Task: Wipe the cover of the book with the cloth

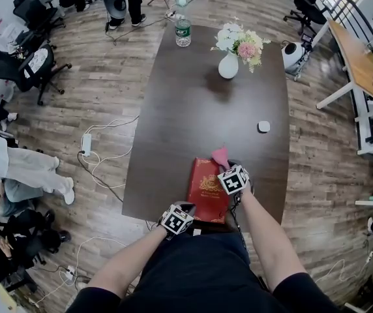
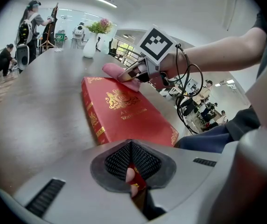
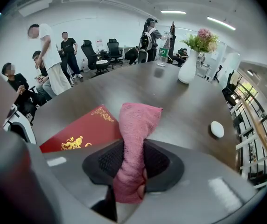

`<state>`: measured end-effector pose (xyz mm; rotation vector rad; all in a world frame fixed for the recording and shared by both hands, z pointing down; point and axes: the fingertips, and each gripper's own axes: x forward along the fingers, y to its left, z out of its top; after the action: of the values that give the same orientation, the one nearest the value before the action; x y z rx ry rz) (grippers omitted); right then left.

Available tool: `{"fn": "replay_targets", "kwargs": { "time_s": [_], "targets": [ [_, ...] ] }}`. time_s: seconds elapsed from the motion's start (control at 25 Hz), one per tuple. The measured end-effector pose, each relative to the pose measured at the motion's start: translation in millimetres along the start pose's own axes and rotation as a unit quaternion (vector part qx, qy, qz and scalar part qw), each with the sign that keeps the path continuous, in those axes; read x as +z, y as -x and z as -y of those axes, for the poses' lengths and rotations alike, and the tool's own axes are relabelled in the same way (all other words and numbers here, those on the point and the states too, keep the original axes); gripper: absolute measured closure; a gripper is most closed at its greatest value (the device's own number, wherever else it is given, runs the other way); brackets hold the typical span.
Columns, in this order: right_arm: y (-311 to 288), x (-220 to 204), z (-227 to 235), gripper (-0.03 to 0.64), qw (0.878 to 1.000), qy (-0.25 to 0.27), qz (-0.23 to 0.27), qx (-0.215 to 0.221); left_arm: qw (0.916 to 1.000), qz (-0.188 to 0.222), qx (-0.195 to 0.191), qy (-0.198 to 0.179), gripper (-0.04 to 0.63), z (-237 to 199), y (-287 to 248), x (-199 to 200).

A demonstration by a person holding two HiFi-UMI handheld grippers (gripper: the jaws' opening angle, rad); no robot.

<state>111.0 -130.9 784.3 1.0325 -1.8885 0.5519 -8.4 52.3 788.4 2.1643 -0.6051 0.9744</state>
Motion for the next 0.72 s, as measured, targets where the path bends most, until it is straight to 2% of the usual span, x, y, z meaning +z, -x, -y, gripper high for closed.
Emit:
{"fn": "replay_targets", "kwargs": {
  "time_s": [0.72],
  "targets": [
    [12, -15, 14, 0.499, 0.999, -0.036, 0.004, -0.020, 1.0000, -0.003, -0.004, -0.005, 0.600, -1, 1, -1]
  ]
}}
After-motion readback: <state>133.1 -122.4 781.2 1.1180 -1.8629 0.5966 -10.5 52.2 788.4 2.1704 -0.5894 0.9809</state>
